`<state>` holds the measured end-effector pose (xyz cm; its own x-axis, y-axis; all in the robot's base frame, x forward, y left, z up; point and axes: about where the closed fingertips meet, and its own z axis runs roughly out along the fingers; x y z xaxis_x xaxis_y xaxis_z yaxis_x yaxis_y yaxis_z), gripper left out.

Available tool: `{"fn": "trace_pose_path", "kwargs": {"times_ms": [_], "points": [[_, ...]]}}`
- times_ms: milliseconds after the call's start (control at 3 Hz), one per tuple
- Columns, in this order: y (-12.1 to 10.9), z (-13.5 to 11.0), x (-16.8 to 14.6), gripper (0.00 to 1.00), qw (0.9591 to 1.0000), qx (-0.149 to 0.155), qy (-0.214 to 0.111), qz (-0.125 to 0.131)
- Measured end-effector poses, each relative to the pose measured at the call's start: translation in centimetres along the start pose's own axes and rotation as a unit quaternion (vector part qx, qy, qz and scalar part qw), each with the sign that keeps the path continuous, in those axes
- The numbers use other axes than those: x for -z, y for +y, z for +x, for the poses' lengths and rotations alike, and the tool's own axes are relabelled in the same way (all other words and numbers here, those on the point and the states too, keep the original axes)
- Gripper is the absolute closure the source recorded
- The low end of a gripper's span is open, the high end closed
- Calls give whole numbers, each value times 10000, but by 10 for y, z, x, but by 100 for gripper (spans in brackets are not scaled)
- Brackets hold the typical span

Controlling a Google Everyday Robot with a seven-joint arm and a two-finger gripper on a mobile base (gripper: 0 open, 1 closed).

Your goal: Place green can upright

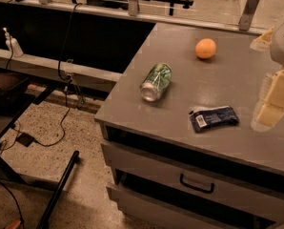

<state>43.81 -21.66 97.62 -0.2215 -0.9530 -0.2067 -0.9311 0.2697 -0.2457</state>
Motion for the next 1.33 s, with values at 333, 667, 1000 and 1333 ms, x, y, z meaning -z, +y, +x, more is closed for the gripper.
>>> {"fn": "trace_pose_path", "kwargs": {"times_ms": [333, 667, 1000, 1333], "points": [[0, 0, 0, 0, 10000, 0, 0, 0], [-4, -8, -3, 0, 9998, -195, -13, 63], [-29, -40, -27, 0, 9954, -926, 38, 252], [-46, -49, -45, 0, 9857, -1653, 101, 298]]}}
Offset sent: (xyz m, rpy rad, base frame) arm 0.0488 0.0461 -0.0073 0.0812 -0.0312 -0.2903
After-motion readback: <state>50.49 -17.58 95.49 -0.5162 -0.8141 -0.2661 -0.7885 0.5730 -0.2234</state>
